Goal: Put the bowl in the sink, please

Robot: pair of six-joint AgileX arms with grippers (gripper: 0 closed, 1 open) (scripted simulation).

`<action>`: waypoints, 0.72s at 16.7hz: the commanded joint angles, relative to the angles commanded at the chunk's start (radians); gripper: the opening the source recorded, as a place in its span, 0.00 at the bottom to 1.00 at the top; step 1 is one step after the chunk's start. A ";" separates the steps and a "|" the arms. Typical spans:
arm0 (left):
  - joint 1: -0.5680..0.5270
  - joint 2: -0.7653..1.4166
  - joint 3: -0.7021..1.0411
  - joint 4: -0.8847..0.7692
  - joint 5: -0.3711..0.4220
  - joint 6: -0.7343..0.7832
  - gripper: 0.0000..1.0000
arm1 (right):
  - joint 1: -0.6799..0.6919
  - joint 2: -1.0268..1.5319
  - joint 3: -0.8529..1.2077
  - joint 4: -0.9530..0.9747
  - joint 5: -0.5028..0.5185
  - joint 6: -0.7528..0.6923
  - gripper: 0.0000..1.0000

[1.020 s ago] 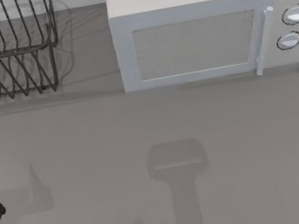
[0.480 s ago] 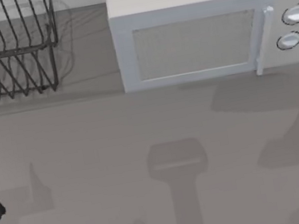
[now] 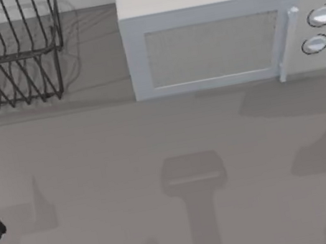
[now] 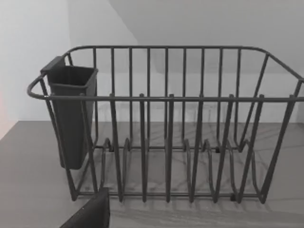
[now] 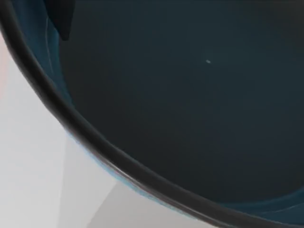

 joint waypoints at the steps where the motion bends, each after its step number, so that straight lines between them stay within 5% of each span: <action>1: 0.000 0.000 0.000 0.000 0.000 0.000 1.00 | -0.002 0.042 -0.004 0.043 0.000 0.000 0.00; 12: 0.000 0.000 0.000 0.000 0.000 0.000 1.00 | 0.004 0.625 -0.098 0.732 0.008 -0.005 0.00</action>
